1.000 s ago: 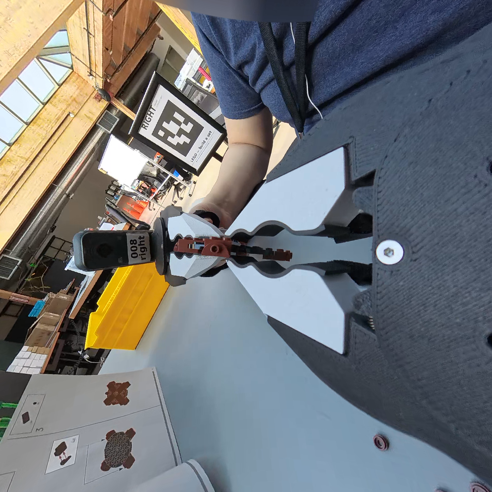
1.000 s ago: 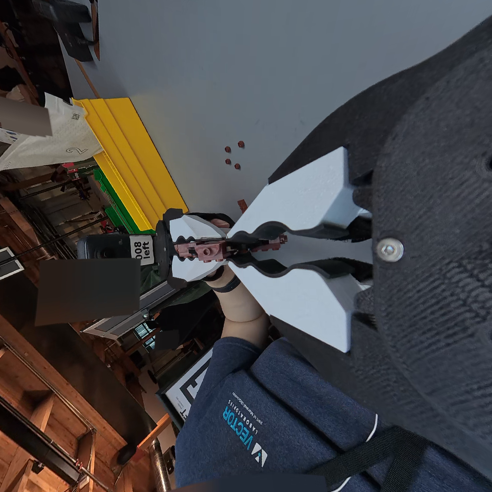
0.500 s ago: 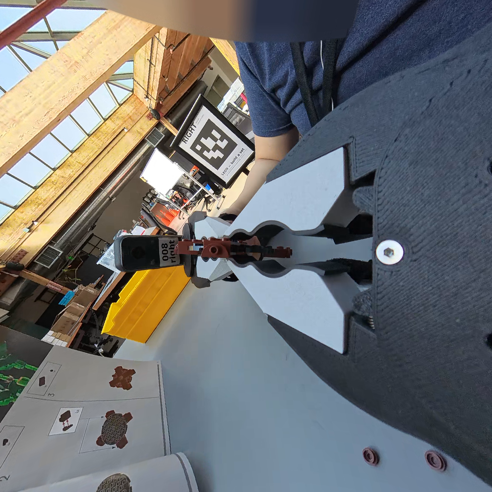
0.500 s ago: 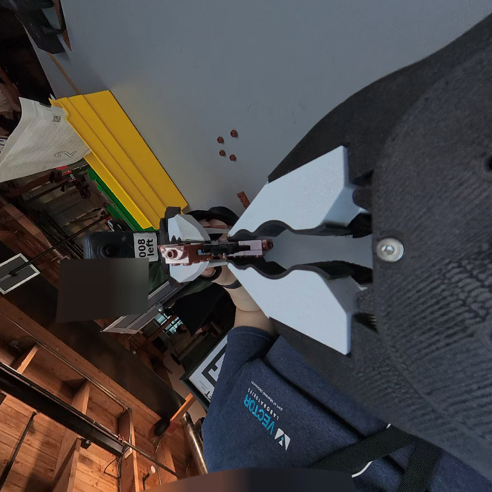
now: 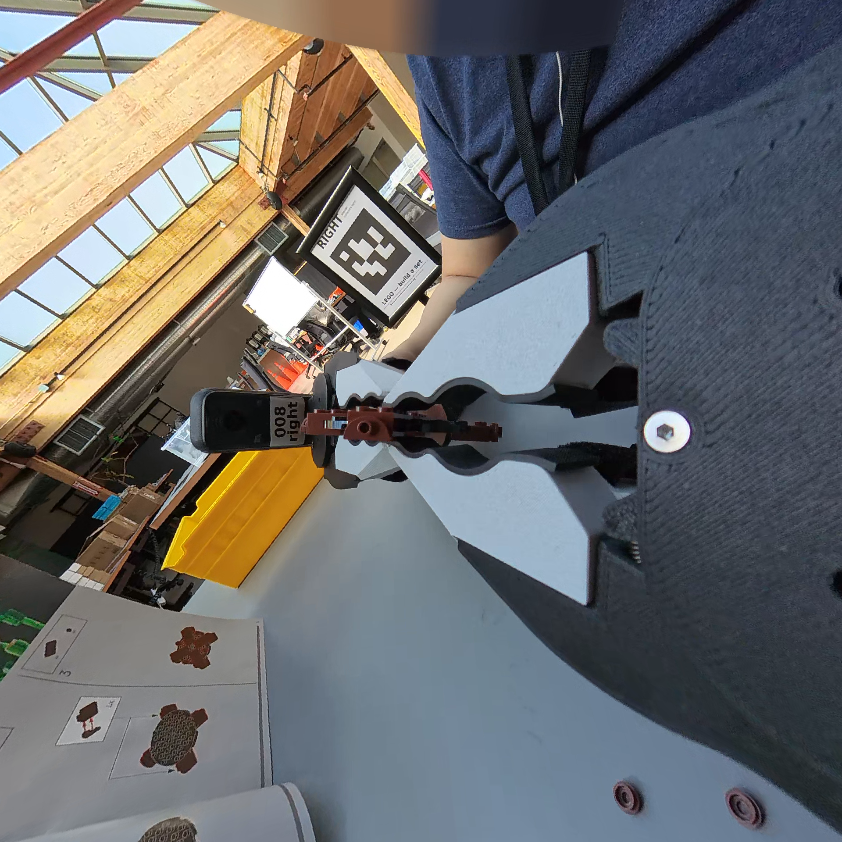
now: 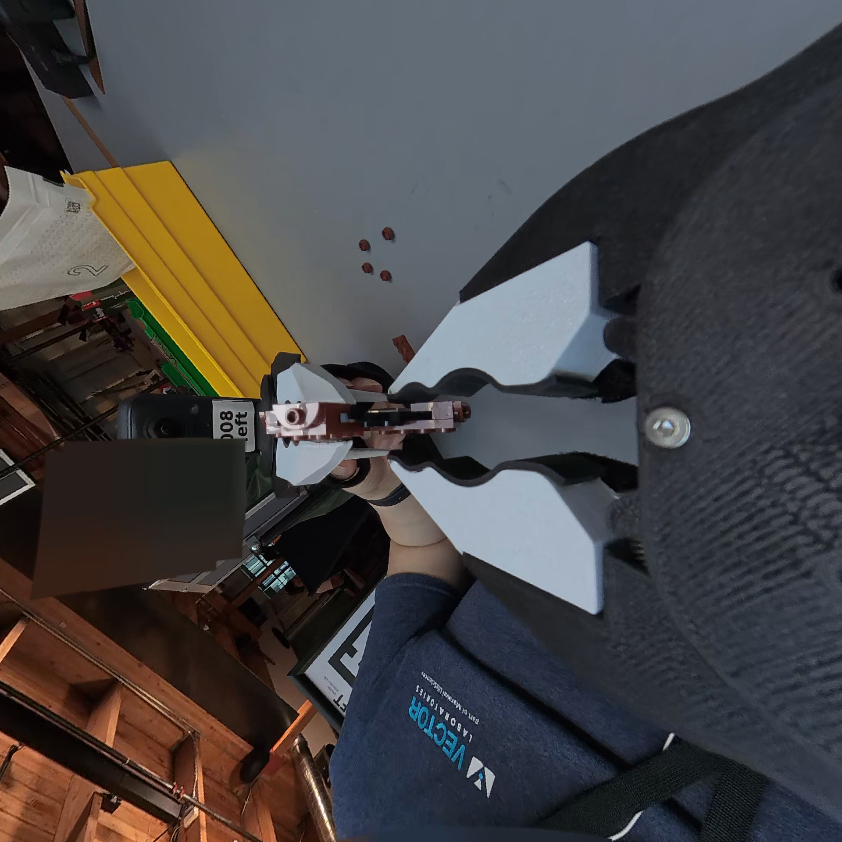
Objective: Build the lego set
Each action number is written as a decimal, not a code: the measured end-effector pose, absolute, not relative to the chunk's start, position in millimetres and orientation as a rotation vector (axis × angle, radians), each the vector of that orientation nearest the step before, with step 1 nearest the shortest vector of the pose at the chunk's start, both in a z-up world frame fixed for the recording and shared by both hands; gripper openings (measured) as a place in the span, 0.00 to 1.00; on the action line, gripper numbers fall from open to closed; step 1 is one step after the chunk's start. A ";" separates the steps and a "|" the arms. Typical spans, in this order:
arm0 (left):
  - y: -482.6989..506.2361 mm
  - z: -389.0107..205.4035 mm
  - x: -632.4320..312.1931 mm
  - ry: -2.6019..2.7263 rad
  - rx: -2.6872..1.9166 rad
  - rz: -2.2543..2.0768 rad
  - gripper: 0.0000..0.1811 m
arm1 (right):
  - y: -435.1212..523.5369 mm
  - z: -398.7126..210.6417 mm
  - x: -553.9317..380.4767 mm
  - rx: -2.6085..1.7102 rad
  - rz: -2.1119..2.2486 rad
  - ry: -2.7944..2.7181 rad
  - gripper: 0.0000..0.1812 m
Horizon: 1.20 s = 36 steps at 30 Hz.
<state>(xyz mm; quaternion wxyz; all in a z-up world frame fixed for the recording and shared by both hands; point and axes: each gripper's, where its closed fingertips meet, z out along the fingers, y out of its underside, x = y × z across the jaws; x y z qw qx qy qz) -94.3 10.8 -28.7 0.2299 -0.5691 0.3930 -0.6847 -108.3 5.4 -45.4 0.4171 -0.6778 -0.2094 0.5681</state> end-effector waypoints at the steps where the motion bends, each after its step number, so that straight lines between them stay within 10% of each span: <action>1: 11.1 -29.0 -94.6 1.081 -1.568 -1.884 0.05 | 4.4 -48.8 -109.1 -1.724 1.399 -0.551 0.06; 24: 17.2 -23.1 -99.6 0.991 -1.579 -1.997 0.05 | 1.7 -46.5 -103.3 -1.725 1.402 -0.578 0.06; 28: 11.7 -27.0 -100.6 1.046 -1.609 -2.033 0.05 | 7.6 -40.5 -104.8 -1.698 1.426 -0.522 0.35; 30: 6.7 -31.4 -99.7 1.094 -1.629 -2.034 0.05 | 2.0 -39.2 -105.8 -1.674 1.434 -0.574 0.06; 36: 6.7 -30.8 -101.2 1.123 -1.628 -2.011 0.11 | 10.0 -39.3 -97.6 -1.677 1.462 -0.465 0.03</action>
